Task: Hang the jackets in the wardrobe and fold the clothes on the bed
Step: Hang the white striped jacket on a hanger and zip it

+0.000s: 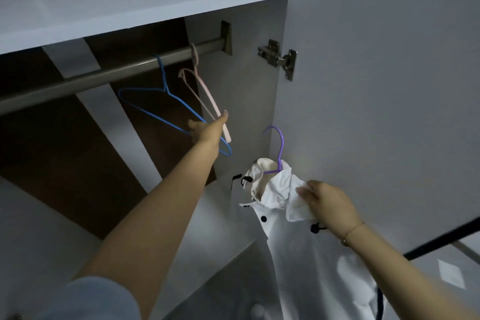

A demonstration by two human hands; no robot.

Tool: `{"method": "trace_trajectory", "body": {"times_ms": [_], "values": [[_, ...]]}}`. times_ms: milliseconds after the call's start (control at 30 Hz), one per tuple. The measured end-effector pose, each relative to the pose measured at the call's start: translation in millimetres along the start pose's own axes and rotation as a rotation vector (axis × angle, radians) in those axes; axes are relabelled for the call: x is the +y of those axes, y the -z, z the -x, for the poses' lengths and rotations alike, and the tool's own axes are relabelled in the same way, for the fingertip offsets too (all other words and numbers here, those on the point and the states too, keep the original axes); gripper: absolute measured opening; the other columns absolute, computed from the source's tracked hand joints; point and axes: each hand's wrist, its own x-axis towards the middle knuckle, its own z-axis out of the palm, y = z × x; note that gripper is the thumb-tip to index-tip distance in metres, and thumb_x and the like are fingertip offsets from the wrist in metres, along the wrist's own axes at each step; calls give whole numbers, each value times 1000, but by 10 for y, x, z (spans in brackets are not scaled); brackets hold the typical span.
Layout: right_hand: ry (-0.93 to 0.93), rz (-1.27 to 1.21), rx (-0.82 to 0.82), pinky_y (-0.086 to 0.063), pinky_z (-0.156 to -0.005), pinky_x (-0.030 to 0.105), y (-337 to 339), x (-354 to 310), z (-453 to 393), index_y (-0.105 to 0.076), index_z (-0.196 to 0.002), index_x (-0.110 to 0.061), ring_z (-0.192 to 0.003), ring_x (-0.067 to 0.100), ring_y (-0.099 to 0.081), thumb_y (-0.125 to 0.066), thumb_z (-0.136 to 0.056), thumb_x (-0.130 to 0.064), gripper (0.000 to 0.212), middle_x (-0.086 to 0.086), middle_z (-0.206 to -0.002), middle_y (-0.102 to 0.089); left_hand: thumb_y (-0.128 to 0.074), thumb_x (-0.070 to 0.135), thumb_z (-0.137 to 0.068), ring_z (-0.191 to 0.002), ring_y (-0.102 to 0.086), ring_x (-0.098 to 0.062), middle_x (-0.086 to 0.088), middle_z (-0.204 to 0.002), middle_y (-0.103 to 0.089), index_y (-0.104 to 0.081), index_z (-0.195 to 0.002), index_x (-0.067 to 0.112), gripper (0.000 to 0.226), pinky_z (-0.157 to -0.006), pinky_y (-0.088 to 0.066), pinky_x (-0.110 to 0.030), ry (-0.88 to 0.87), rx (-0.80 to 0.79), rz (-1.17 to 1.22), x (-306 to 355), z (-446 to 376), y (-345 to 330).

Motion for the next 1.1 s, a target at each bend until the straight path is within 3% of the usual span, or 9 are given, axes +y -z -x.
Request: {"method": "trace_trajectory", "body": {"times_ms": [133,300,367,467,633,733,867,967,1100], "values": [[-15,-60,-21,-28,-64,34,-33,-52,-244,-34,-67,-17,-82,33,-56,-44,-102,-29,39,5,-75,-51,-78,61,-67,-130,-43,-34,-13,-142,-45,-39,-140,6,99,-107,-41,-43,167,95,-208,-111,-275,-284],[99,-159,-82,-23,-62,32,-42,-111,-519,-30,-65,-19,-71,26,-42,-45,-101,-20,39,-4,-64,-40,-65,24,-92,-92,-64,-34,-20,-105,-66,-64,-99,6,20,-71,-48,-32,-47,97,-11,-231,-461,-338],[182,-142,-86,-32,-64,38,-44,-164,-584,-35,-72,-16,-71,29,-47,-42,-102,-24,32,1,-68,-48,-59,30,-97,-75,-58,-21,-11,-86,-63,-60,-82,14,22,-63,-43,-21,-173,115,26,-227,-432,-174],[283,-137,-44,-42,-66,43,-53,-342,-719,-49,-90,-8,-78,36,-56,-40,-103,-25,23,15,-85,-63,-42,42,-102,-76,-61,-3,3,-92,-70,-61,-97,19,30,-73,-43,-17,-214,0,102,-174,-333,104],[359,-239,49,-41,-65,44,-10,-837,-1118,-50,-86,2,-74,38,-54,-42,-102,-19,27,21,-81,-62,-41,38,-104,-47,-55,-3,3,-55,-59,-50,-72,16,40,-58,-47,-19,-159,126,208,-77,-187,544],[380,-260,129,-33,-60,40,106,-1123,-1392,-49,-83,-1,-68,33,-49,-43,-102,-18,26,18,-75,-58,-42,31,-104,-49,-60,-3,-7,-67,-59,-50,-82,12,31,-54,-51,-14,-177,117,262,-79,-77,758],[434,-277,217,-28,-58,34,272,-1532,-1797,-45,-81,-6,-67,27,-44,-43,-102,-18,25,11,-72,-50,-42,23,-105,-58,-67,-4,-13,-78,-64,-53,-95,3,24,-68,-54,-18,-189,141,284,-147,-52,914],[417,-248,196,-26,-59,32,303,-1820,-2141,-51,-88,-1,-71,26,-45,-40,-103,-18,26,19,-86,-59,-43,23,-104,-70,-71,-6,-13,-86,-70,-58,-100,-1,29,-67,-51,-11,-182,110,241,-191,-104,1000],[361,-123,50,-34,-67,32,73,-1906,-2420,-54,-110,5,-100,35,-58,-38,-104,-18,28,23,-112,-61,-45,27,-103,-92,-70,-15,-12,-98,-73,-63,-108,-1,34,-89,-50,-22,-121,59,191,-194,-134,1064]]}}
